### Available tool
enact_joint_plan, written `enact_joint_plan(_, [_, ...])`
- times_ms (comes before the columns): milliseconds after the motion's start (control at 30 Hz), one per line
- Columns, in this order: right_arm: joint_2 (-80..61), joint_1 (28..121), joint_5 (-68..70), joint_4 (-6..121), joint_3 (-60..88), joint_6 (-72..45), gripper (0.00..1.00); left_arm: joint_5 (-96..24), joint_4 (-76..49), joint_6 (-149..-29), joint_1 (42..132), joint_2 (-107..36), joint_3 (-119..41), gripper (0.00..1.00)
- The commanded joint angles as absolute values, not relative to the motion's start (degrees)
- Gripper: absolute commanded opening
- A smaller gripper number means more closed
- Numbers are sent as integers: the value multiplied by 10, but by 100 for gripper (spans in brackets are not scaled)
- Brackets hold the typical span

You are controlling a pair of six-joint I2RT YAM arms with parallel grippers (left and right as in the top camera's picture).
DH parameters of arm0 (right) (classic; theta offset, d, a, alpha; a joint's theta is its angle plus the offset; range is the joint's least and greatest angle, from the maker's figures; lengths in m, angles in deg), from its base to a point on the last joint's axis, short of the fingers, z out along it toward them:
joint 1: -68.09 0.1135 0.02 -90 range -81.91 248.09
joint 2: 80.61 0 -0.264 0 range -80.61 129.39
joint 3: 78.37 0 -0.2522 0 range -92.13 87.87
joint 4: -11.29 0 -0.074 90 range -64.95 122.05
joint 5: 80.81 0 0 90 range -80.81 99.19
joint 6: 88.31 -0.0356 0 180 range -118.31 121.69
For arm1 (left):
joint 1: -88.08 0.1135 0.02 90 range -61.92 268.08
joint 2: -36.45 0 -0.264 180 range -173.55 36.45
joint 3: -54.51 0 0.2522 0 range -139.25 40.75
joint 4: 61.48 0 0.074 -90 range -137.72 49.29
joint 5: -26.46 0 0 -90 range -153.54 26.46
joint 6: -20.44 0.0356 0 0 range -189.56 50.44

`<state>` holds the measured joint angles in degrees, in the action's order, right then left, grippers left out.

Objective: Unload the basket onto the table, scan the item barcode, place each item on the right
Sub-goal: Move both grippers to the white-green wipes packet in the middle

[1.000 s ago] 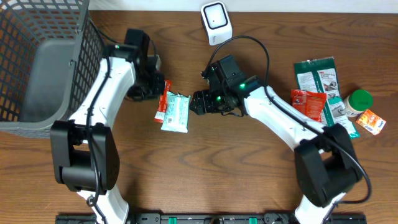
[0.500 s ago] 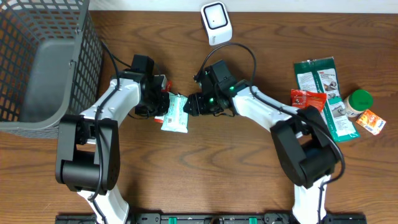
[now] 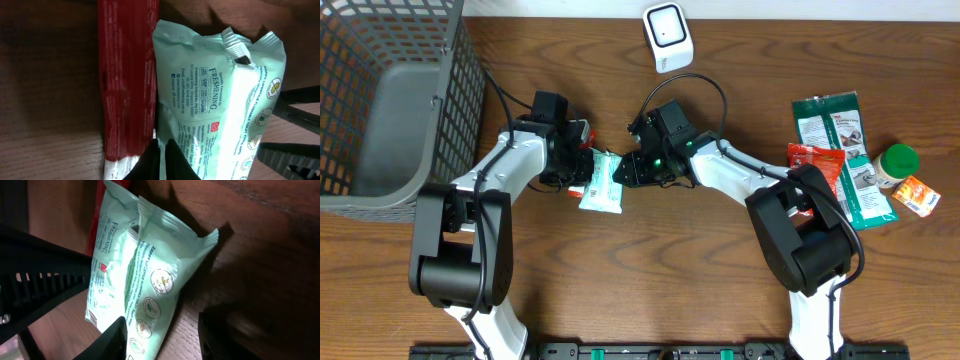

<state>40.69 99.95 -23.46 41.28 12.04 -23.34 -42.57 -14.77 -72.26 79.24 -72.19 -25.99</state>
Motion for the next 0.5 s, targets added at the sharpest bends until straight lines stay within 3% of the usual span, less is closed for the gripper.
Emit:
enact_joint_plan(0, [417,1009,-241,406,123,-231,41,-415,-146,-713,783,-710,-266,8])
enact_joint_plan(233, [423,1020,-241,378,133,-231,36,-432,-146,-713,751,-710,-265,9])
enact_joint_plan(467, [423,1019,-238,379,136,-195,17,-454,-143,-713,745,-710,-265,11])
